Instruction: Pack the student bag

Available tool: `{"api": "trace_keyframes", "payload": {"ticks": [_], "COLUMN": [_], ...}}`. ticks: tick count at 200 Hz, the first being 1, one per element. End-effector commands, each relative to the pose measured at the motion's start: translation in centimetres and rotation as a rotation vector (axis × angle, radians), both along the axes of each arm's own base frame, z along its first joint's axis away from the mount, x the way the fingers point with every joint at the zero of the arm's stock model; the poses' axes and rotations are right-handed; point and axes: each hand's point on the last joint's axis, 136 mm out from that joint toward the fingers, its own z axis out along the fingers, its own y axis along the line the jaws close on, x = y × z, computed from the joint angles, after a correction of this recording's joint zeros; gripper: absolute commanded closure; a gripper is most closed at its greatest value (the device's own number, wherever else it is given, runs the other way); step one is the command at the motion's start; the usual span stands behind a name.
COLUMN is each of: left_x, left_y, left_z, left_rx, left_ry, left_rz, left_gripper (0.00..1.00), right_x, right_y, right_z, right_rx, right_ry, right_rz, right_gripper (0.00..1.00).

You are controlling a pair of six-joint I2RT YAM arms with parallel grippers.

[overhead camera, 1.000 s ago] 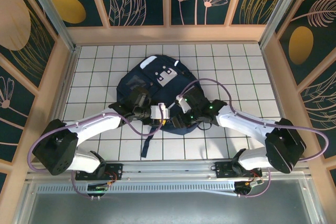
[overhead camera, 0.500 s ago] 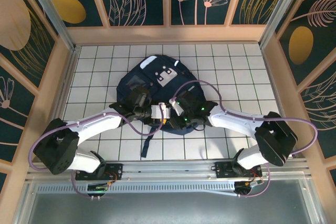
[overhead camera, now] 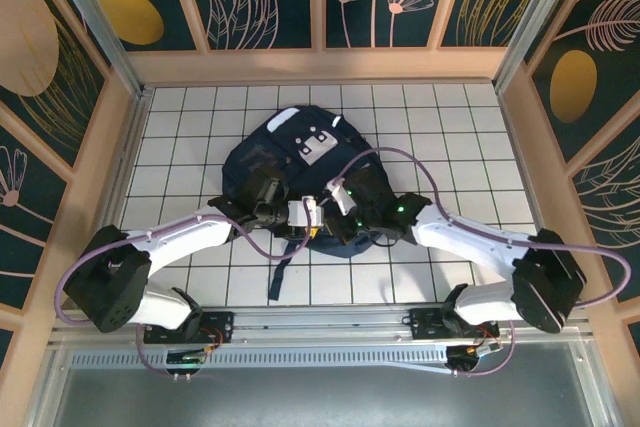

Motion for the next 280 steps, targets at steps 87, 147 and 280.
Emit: {"api": "trace_keyframes", "payload": {"ticks": [87, 147, 280], "left_x": [-1.6, -3.4, -0.6], "left_y": [-0.3, 0.5, 4.5], "left_z": [0.5, -0.1, 0.5], "left_rx": [-0.026, -0.009, -0.079], "left_ry": [0.001, -0.006, 0.007], "left_rz": [-0.078, -0.144, -0.078], "left_gripper": [1.0, 1.0, 1.0], "right_x": [3.5, 8.1, 5.8], "right_y": [-6.0, -12.0, -11.5], "right_z": [-0.7, -2.9, -2.9], "right_rx": [-0.141, -0.198, -0.173], "right_ry": [-0.124, -0.116, -0.099], "right_rz": [-0.278, -0.56, -0.566], "right_gripper": [1.0, 1.0, 1.0]}}
